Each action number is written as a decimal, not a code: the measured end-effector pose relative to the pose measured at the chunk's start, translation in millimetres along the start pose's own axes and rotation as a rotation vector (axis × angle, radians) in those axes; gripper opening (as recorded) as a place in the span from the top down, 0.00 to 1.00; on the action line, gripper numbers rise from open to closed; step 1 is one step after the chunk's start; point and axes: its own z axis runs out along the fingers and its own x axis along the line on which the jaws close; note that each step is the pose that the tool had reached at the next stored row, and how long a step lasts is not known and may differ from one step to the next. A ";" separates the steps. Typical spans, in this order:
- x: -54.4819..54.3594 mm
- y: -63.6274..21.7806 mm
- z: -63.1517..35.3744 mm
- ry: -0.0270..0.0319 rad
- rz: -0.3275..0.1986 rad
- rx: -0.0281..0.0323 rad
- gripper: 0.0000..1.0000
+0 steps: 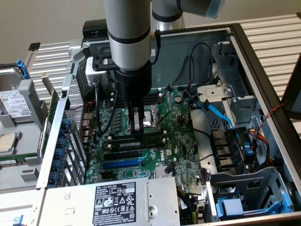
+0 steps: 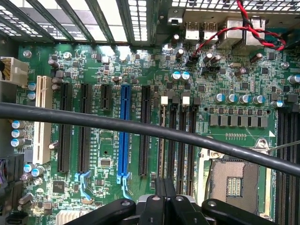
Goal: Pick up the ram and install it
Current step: 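Press down the ram until it locks into place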
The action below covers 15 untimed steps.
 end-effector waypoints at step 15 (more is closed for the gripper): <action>0.1 0.3 0.4 -0.0021 0.000 0.0001 0.89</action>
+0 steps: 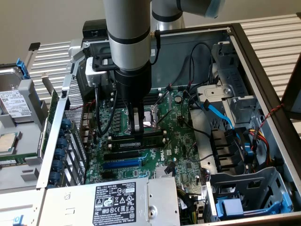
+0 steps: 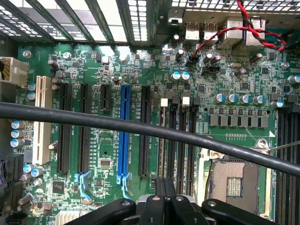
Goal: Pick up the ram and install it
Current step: 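Press down the ram until it locks into place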
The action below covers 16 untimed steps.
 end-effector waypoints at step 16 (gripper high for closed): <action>0.3 2.1 0.3 -0.0029 0.000 -0.0002 0.89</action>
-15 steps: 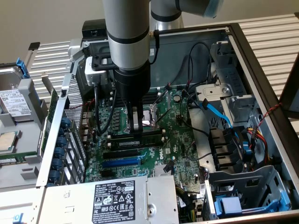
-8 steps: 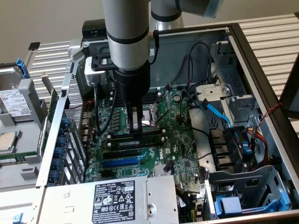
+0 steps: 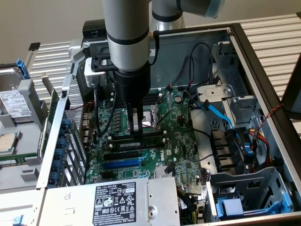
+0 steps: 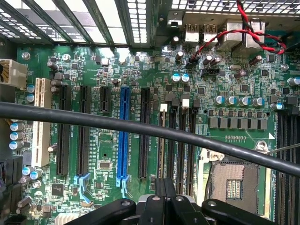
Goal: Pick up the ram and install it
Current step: 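Press down the ram until it locks into place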
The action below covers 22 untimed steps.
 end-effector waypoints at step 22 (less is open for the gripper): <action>-0.4 0.5 -25.7 -0.0011 0.000 0.0001 0.89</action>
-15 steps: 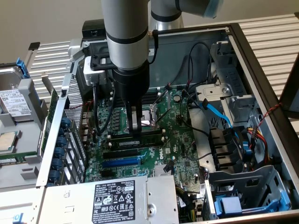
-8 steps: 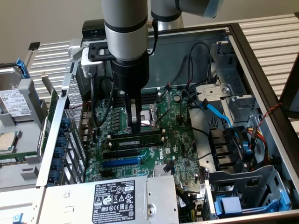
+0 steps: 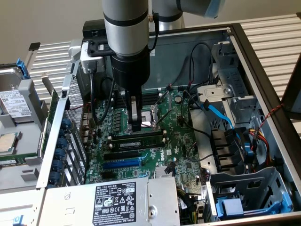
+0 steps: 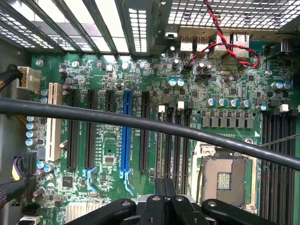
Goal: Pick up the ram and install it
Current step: 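Press down the ram until it locks into place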
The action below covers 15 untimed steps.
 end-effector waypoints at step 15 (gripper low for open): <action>0.0 0.0 0.0 -0.0011 0.049 0.0005 0.89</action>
